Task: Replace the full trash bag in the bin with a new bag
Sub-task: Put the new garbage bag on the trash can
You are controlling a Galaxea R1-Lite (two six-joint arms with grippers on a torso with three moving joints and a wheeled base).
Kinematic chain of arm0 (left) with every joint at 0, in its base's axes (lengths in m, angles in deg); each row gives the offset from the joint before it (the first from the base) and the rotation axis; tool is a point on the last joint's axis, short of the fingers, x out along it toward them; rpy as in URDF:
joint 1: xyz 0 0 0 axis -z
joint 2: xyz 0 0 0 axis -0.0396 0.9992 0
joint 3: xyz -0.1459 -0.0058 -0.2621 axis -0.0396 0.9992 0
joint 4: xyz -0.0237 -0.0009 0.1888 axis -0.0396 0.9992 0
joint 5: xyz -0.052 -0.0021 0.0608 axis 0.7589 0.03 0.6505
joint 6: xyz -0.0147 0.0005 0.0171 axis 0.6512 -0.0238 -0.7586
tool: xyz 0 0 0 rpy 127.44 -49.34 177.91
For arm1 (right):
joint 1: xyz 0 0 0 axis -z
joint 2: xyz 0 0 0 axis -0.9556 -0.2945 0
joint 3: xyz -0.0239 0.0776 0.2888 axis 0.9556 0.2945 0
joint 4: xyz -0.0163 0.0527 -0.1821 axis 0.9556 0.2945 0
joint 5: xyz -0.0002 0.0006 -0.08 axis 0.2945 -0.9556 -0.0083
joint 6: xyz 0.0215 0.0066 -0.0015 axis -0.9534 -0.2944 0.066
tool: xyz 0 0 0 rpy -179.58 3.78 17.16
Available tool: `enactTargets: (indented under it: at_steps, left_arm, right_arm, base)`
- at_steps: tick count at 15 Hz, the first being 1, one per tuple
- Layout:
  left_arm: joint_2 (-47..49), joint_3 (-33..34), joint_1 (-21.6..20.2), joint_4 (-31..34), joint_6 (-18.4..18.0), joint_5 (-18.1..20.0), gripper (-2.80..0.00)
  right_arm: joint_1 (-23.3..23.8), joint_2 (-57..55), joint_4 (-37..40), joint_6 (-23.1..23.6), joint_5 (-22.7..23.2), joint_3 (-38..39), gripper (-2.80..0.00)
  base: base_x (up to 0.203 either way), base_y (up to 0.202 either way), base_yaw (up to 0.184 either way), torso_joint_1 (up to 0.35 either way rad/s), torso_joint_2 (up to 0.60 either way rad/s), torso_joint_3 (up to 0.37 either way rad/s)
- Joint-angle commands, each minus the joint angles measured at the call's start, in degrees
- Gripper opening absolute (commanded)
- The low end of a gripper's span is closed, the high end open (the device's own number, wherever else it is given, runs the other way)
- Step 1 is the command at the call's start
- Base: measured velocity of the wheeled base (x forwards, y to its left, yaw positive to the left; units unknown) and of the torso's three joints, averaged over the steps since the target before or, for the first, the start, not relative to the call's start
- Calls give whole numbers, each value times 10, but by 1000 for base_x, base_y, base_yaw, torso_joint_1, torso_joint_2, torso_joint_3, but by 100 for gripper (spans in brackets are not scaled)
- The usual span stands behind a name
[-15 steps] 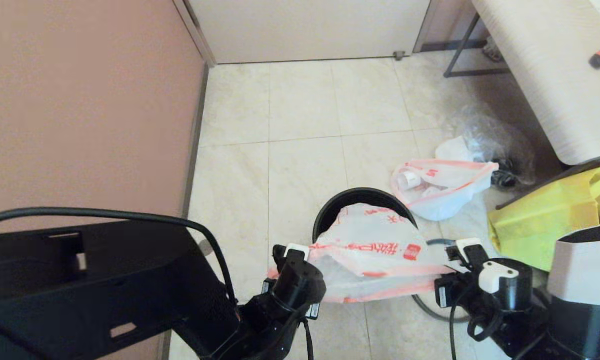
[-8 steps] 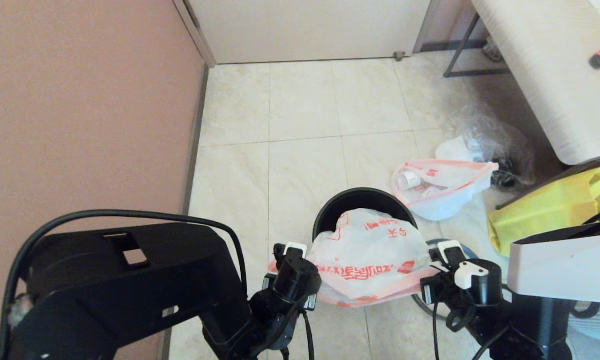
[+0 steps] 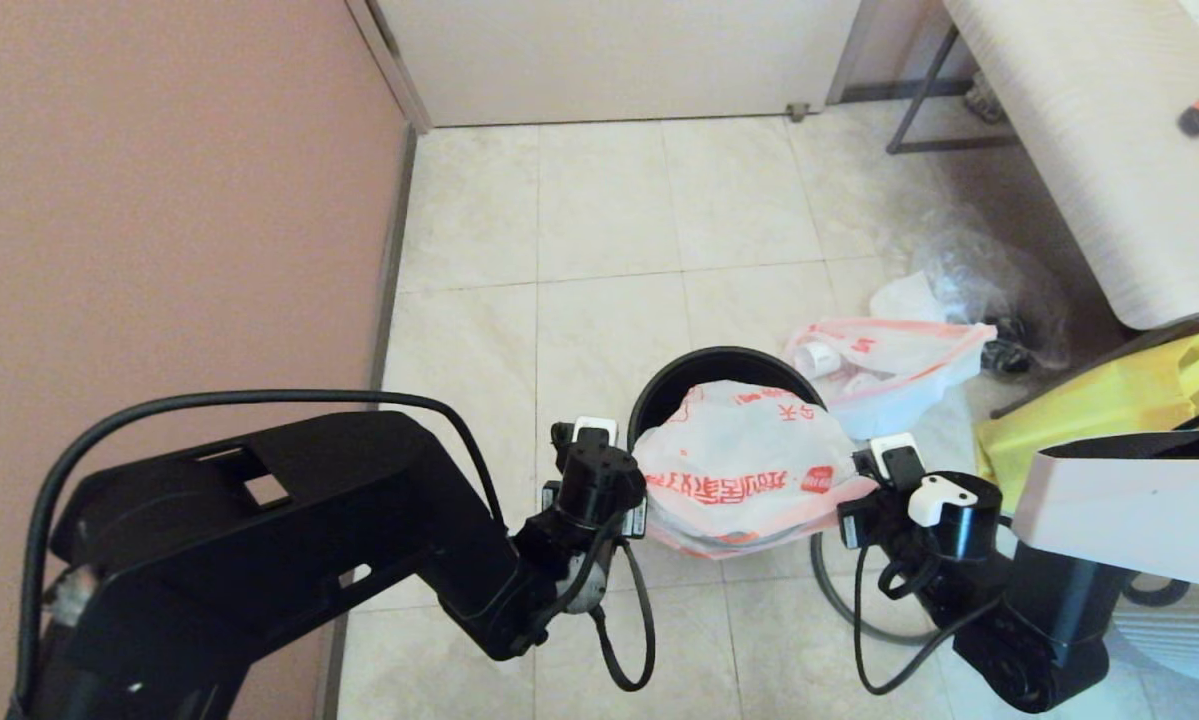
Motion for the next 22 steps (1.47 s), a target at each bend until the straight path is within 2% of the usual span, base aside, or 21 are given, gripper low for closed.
enactTargets:
  at_steps: [1,6,10,14,20,21,22]
  left_arm:
    - [-2,-13,4,-5,1,-2,-280]
    - [20,-34,3,-6,9,-4,-280]
    - [18,-9,7,-5,12,-6,-280]
    - [10,43,6,-30,18,-6,-280]
    - [7,30,-5,-30,14,-7,-280]
    - [7,29,-3,-30,14,-7,0]
    - [6,30,-1,-30,15,-7,0]
  right_arm:
    - [-2,22,-5,6,-1,-4,-280]
    - [9,44,-5,64,-13,-10,-280]
    - [5,37,-5,92,-14,1,-280]
    - [-2,51,-5,92,-20,26,-280]
    - [-8,50,-5,93,-24,30,-280]
    - [-9,50,-5,94,-24,31,0]
    - [-12,55,-5,93,-25,38,0]
  base:
    - [0,0,0,0,0,0]
    - [0,0,0,0,0,0]
    - [0,0,0,0,0,0]
    - [0,0,0,0,0,0]
    - [0,0,0,0,0,0]
    - [0,0,0,0,0,0]
    - [0,0,0,0,0,0]
